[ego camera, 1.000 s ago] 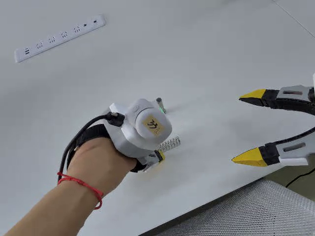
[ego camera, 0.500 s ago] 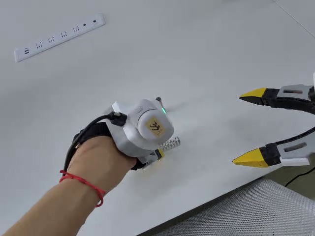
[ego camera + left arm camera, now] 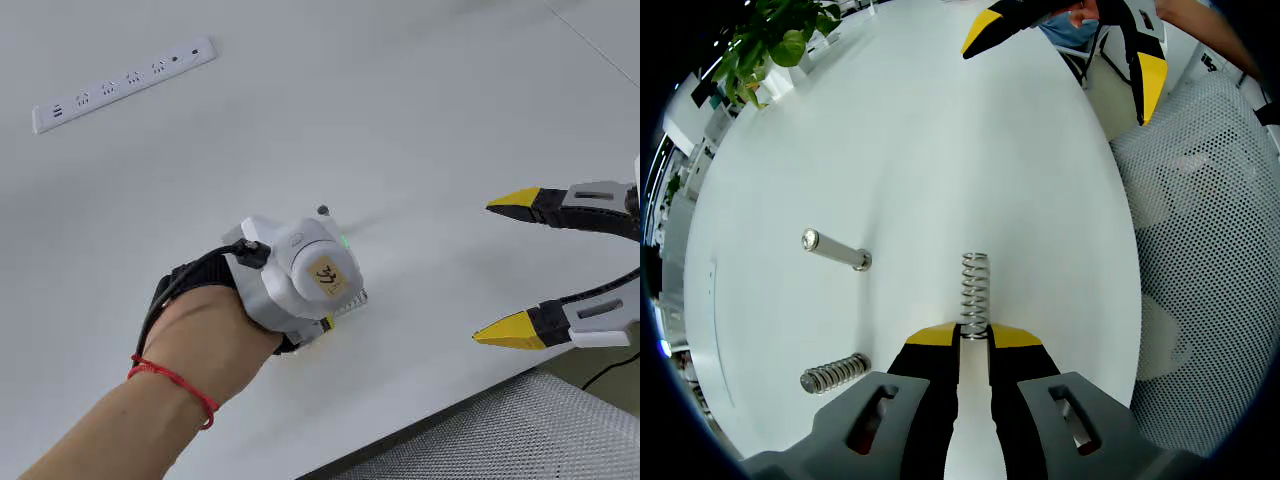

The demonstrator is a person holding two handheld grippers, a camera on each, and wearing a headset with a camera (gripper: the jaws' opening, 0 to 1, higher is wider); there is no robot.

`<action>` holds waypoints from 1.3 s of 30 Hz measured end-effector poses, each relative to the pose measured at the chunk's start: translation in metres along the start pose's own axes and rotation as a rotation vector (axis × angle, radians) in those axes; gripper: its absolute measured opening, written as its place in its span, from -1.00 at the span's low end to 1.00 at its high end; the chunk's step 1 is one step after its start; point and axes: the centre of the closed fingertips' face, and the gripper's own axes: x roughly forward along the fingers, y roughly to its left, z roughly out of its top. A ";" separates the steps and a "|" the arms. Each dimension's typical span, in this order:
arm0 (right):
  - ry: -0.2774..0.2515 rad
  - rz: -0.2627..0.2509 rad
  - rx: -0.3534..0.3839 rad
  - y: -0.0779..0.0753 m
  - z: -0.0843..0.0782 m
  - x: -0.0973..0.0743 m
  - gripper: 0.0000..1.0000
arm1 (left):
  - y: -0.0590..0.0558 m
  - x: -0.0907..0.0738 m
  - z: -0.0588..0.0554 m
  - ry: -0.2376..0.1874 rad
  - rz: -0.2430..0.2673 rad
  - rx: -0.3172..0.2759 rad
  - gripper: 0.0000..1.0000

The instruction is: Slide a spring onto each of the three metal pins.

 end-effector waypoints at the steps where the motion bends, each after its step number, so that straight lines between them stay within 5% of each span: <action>1: 0.002 0.001 0.000 0.000 0.000 0.000 0.57 | 0.000 0.000 0.000 -0.001 0.000 -0.001 -0.87; 39: 0.031 0.038 -0.013 0.008 0.002 0.012 0.53 | -0.011 -0.009 0.011 -0.133 -0.056 -0.080 -0.88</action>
